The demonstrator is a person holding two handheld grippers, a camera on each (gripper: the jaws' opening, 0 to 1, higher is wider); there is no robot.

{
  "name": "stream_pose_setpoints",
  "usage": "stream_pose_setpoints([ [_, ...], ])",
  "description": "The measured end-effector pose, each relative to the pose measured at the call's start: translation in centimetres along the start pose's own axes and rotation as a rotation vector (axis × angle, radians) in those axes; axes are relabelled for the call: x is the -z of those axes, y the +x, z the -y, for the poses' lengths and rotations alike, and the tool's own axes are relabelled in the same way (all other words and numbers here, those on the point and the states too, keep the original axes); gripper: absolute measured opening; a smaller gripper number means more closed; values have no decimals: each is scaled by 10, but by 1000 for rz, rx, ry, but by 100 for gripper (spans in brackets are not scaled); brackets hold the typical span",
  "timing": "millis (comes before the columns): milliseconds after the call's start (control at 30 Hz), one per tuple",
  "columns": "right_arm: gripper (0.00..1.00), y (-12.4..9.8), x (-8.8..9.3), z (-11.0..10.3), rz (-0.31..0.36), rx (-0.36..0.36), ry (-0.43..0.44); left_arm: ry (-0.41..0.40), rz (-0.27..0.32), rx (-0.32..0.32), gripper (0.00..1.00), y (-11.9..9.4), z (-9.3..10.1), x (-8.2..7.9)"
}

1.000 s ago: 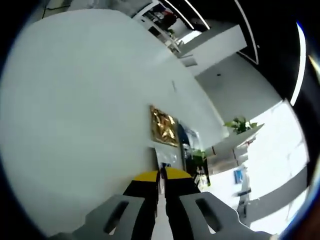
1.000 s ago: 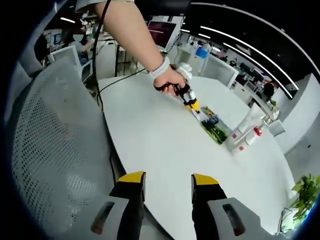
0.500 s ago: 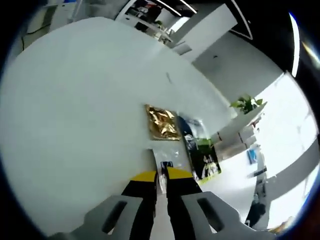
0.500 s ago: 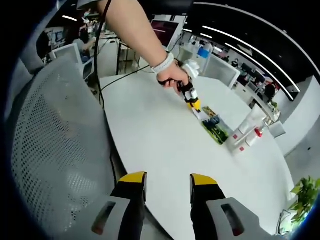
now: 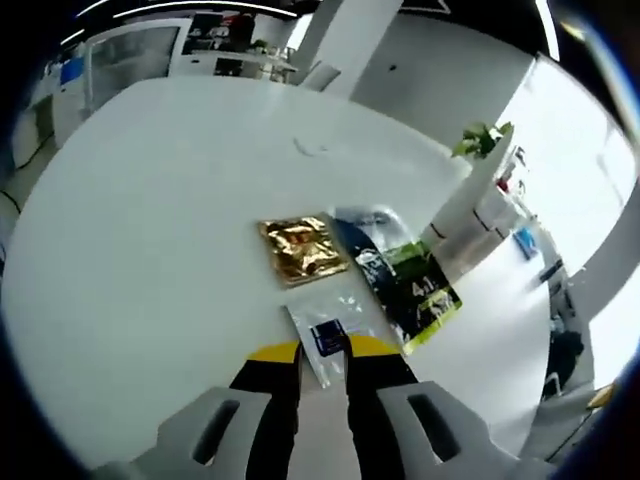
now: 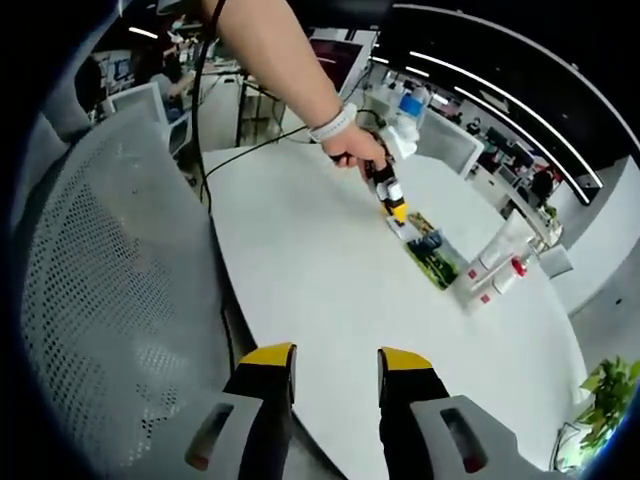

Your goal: Arrange the skincare products in the storage area until every visible bottle or jar stands upright without overlapping.

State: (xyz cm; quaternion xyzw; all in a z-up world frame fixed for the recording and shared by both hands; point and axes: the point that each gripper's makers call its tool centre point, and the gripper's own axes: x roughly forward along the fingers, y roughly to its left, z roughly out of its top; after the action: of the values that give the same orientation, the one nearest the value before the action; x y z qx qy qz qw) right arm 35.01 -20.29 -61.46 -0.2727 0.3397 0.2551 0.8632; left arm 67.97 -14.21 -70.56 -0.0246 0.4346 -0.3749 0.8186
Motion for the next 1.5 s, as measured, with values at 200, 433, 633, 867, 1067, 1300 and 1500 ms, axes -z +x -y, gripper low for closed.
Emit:
stream_pose_setpoints([
  [200,28,0,1,0,-4,2,-3,135,-51,-43,16,-2,-8,3],
  [433,28,-1,0,1,-2,7,-16,341,-114,-57,23,2,-3,8],
  [633,27,-1,1,1,-6,10,-20,466,-165,-46,31,7,8,13],
  [867,26,-2,2,2,-8,16,-27,598,-201,-39,32,8,13,19],
  [1067,25,-2,1,2,-7,16,-30,585,-205,-55,39,0,11,19],
  [1300,26,-3,-2,5,12,28,-29,564,-126,-45,49,-26,22,15],
  [1500,28,-6,-8,6,43,41,-33,392,-4,39,49,-75,65,21],
])
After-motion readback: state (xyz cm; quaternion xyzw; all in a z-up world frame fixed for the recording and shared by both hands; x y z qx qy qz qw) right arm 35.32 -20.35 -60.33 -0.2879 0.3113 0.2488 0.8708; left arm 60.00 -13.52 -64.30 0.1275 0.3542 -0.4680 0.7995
